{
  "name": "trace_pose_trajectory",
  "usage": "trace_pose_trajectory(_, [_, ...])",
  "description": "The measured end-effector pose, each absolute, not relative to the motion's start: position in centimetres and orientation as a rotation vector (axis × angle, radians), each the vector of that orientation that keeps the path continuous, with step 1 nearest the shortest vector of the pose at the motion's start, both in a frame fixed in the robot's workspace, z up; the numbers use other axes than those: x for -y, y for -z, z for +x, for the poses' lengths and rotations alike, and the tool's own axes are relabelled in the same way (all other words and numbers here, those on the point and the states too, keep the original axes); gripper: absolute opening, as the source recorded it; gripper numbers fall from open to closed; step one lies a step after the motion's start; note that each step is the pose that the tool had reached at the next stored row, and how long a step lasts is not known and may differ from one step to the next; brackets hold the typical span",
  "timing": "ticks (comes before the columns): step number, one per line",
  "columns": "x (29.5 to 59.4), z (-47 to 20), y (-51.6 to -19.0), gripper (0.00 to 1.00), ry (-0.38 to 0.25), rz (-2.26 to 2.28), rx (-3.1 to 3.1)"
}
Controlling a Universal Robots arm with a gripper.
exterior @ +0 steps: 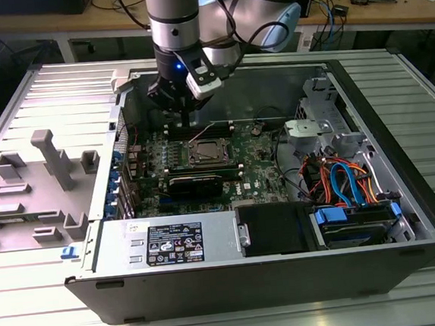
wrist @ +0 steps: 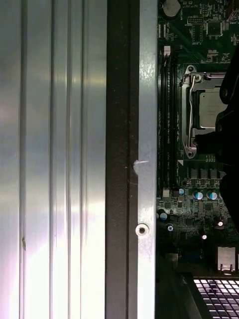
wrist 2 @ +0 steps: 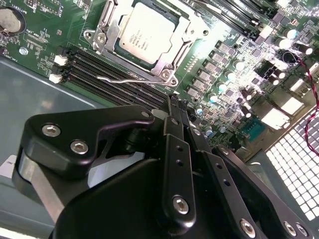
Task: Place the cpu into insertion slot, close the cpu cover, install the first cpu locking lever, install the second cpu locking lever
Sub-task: 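Install the first cpu locking lever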
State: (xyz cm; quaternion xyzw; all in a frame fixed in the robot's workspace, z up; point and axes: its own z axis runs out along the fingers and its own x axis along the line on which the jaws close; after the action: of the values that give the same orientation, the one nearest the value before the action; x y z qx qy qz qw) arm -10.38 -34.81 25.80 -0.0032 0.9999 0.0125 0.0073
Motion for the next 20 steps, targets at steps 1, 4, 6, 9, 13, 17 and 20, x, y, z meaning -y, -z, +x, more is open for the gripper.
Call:
trace_pose_trajectory(1, [34.8,-10.3,-25.8,0.11,-0.039,-0.01,-3.127])
trace_pose_trajectory(4, [34.8,-10.2,-25.6,0.11,-0.039,-0.012,-3.127])
trace_pose_trajectory(6, [34.8,-10.1,-25.4,0.11,-0.039,-0.024,-3.127])
trace_pose_trajectory(9, [34.8,-9.7,-25.2,0.11,-0.037,-0.025,-3.127])
trace_pose_trajectory(13, [34.8,-9.2,-24.9,0.11,-0.037,-0.025,-3.127])
trace_pose_trajectory(17, [34.7,-8.6,-24.7,0.11,-0.037,-0.025,-3.127])
trace_pose_trajectory(20, [34.7,-8.0,-24.5,0.11,-0.037,-0.025,-3.127])
